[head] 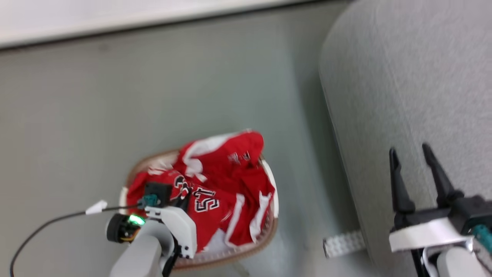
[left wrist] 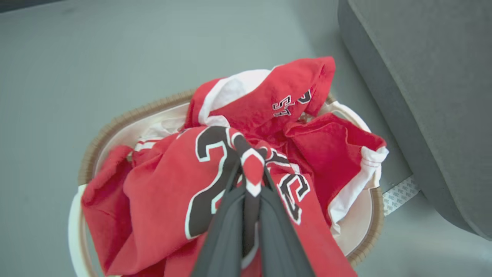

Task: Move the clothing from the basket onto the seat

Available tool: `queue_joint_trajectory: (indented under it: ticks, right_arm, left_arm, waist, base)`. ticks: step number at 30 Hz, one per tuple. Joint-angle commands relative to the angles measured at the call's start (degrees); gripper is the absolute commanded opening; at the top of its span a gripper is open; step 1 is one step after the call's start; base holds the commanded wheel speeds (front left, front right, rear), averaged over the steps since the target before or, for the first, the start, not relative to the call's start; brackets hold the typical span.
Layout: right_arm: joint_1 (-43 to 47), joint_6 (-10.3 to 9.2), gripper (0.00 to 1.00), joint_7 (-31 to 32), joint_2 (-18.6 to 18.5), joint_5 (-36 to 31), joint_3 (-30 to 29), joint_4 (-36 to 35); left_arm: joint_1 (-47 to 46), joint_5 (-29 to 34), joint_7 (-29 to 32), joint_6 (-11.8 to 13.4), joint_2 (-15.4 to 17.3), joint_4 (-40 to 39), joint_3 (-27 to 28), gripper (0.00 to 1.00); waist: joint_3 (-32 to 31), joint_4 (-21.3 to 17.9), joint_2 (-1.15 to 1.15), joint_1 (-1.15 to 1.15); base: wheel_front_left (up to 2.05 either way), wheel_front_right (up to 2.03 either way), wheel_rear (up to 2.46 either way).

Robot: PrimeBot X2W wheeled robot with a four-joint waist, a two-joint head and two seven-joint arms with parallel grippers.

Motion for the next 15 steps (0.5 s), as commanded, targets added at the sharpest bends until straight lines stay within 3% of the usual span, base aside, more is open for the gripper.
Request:
queue_joint_trajectory:
  ticks: [1, 8, 15]
  right_arm:
    - [1.7, -0.02, 1.00, 0.0, -0.1, -0.5, -0.1, 0.6]
    - [8.2, -0.02, 1.00, 0.0, -0.2, -1.5, 0.5, 2.7]
    - [12.6, -0.02, 1.00, 0.0, -0.1, -2.0, 0.8, 3.4]
  left_arm:
    - [1.5, -1.5, -0.7, -0.1, 0.1, -0.9, -0.5, 0.00]
    - [6.8, -8.8, -2.0, 0.5, 0.1, -8.8, -3.2, 0.00]
    - [10.5, -11.7, -2.3, 3.0, 0.1, -19.5, -4.5, 0.00]
  waist:
    - [-8.0, 3.4, 0.00, 0.00]
    - [-20.1, 7.0, 0.00, 0.00]
    - [-26.3, 9.3, 0.00, 0.00]
  base:
    - [0.00, 0.00, 0.00]
    - [0.00, 0.00, 0.00]
    - [0.00, 0.00, 0.00]
